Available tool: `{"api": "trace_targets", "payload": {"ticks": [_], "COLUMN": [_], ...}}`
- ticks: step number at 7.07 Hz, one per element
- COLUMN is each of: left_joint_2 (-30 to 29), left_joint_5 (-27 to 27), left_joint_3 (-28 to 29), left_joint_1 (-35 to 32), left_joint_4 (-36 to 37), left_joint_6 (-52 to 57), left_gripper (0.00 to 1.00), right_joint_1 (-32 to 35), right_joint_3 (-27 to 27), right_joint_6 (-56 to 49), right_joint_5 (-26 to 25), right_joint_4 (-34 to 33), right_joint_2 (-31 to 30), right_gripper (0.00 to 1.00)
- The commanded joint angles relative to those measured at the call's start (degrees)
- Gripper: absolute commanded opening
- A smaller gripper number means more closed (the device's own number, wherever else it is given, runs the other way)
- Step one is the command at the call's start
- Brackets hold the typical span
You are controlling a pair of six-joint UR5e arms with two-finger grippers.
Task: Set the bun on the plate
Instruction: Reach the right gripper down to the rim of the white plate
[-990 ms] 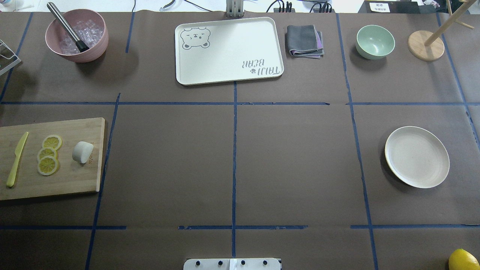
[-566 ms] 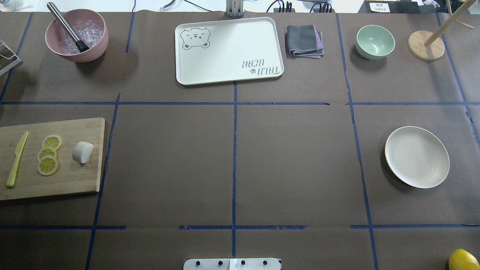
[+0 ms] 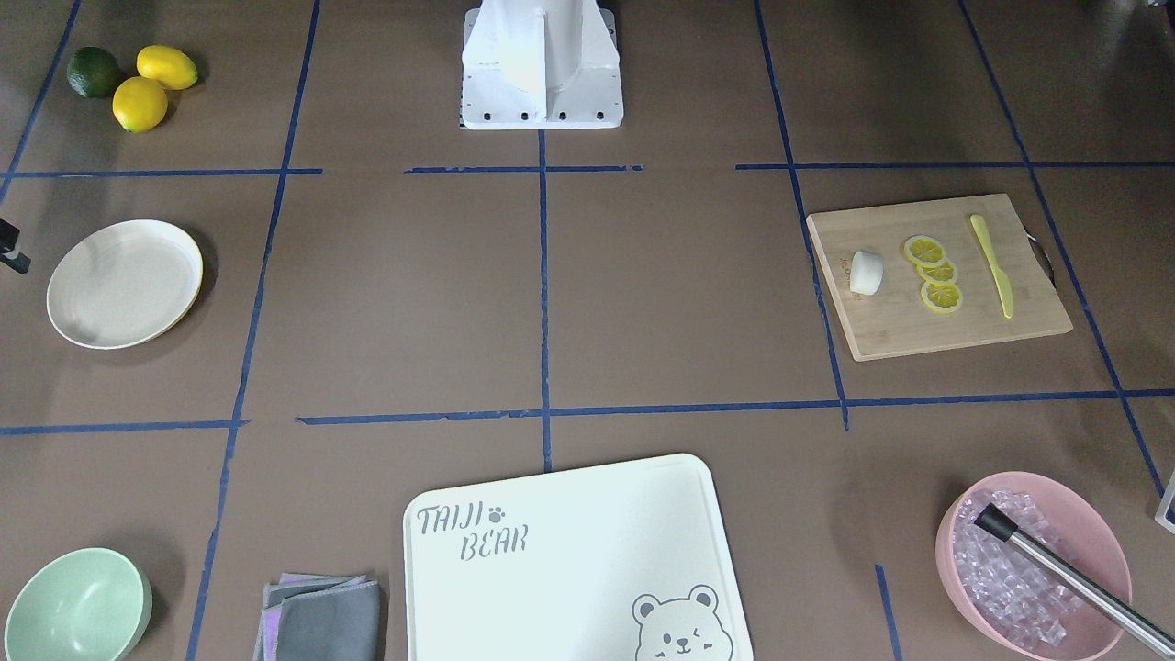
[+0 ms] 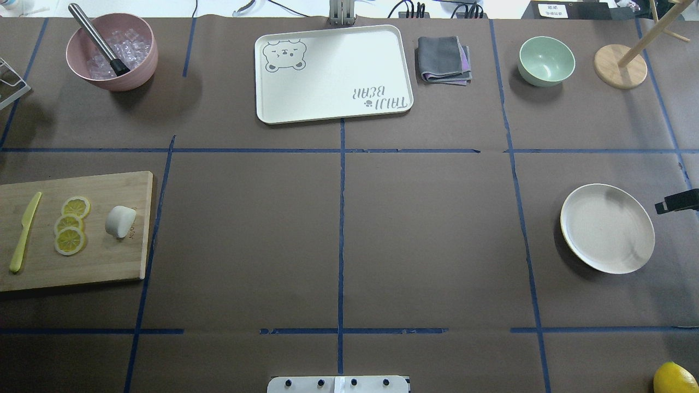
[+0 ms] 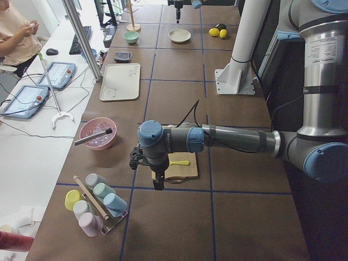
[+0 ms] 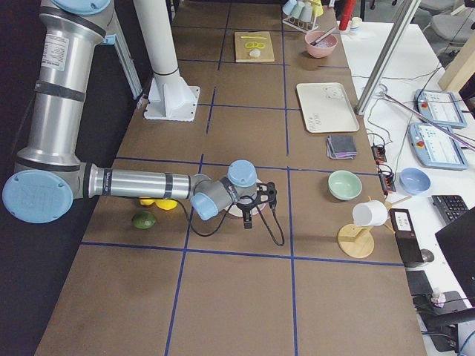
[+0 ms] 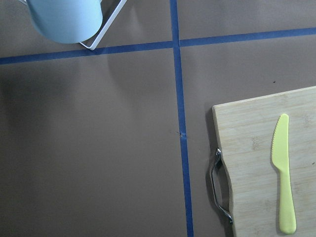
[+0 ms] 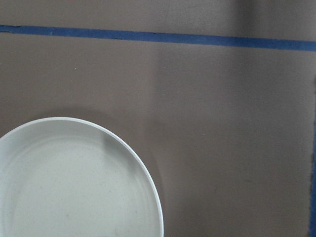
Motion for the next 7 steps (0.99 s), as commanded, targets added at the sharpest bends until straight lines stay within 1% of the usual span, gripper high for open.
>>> {"api": "trace_targets", "payload": {"ticks": [1,4,5,6,7], "left_joint_2": [0.00,0.09,0.09,0.09,0.09], "left_joint_5": [0.00,0.00,0.00,0.00,0.09], "left_joint_3": [0.00,0.17,0.17,0.35,0.35], "left_joint_1": [0.00,0.09,0.09,0.09,0.09], "left_joint_4": [0.00,0.00,-0.08,-0.09,-0.09], "left_joint_6": [0.00,0.00,0.00,0.00,0.00], "left_gripper": [1.00,1.00,1.00,1.00,1.00], "right_joint_1": [-5.15,-5.86,-5.95,-5.95,-5.95], "right_joint_3": [-1.94,-4.05,-4.14,-4.14,-4.05], "right_joint_6": [5.87,5.96,5.96,5.96,5.96], "right_joint_5": [-2.91,-2.91,-2.82,-2.73,-2.30], "right_joint_4": [5.51,5.51,5.51,5.51,5.51], "right_joint_2": [-0.07,0.02,0.02,0.02,0.45], "right_gripper": [0.95,0.51,0.45,0.31,0.07]}}
